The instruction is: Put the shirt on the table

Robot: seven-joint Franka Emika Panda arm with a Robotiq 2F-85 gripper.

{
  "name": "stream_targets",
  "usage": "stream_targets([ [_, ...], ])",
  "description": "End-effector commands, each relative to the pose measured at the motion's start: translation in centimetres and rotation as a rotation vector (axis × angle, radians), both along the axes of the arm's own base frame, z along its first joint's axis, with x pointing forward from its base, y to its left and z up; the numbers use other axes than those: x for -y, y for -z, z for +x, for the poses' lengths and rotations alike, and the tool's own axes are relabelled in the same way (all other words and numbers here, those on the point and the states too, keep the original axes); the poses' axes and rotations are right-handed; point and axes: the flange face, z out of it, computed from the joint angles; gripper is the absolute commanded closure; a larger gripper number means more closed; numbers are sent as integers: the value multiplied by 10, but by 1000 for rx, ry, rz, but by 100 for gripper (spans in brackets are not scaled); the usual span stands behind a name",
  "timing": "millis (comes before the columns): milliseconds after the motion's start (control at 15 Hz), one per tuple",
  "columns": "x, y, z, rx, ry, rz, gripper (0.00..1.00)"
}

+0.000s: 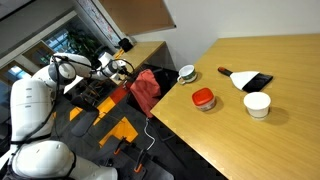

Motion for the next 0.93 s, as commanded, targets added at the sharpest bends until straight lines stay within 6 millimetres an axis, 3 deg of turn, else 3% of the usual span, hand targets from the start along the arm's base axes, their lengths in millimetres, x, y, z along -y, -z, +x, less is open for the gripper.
stream_targets([
  [0,-7,12,20,35,-19,4,0],
  [800,-13,61,44,33,-43,-10,0],
  [867,-13,64,44,30,-47,-13,17],
])
